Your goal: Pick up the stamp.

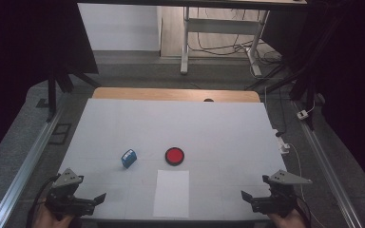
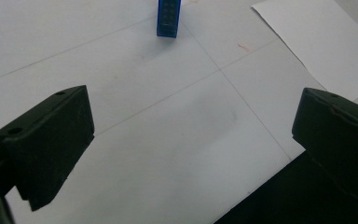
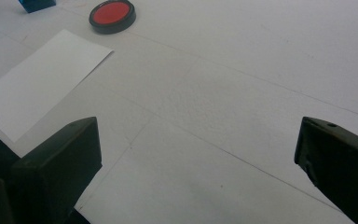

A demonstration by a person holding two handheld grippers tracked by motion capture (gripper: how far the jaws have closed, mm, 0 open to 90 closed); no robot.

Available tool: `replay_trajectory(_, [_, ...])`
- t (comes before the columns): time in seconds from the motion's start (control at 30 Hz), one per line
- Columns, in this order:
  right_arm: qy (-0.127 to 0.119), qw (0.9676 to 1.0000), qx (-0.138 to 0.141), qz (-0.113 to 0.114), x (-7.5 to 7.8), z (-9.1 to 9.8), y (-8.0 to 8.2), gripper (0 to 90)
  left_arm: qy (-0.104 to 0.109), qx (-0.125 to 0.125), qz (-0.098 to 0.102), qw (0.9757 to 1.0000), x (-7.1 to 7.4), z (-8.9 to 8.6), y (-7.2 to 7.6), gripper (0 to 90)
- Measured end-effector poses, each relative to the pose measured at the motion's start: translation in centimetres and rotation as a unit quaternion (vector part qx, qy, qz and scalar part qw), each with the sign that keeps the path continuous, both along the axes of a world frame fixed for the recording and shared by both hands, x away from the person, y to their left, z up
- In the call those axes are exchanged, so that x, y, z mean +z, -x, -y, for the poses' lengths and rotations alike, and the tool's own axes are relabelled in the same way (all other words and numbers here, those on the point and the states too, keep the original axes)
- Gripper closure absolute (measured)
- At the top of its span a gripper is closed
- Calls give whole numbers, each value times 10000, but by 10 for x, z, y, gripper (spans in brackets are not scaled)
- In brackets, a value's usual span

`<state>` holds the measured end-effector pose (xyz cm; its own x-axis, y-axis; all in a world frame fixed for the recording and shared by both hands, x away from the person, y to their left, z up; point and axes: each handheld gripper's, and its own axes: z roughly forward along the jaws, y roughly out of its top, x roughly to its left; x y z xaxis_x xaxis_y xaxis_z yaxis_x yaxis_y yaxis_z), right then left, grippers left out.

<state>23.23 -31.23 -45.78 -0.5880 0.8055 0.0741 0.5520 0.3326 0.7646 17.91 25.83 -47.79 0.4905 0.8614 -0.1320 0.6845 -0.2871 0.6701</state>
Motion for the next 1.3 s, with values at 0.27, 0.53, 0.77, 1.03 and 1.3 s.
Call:
replay_trajectory(0.27, [28,10000,32,-31,0,0,-1,9,108,-84,0,9999,0,0,-2,0])
replay_trajectory(0.53, [21,10000,30,-43,-1,0,-1,9,265,-255,80,9993,1,1,-6,0])
replay_trajectory(0.77, [16,10000,31,-53,-1,0,-1,9,249,-437,213,9985,5,6,-11,0])
replay_trajectory(1.03, [18,10000,22,-78,-1,0,-2,9,400,-350,276,9982,6,5,-18,0])
replay_trajectory(1.3, [34,10000,31,-81,-1,0,-2,9,584,-289,248,9976,6,3,-29,7])
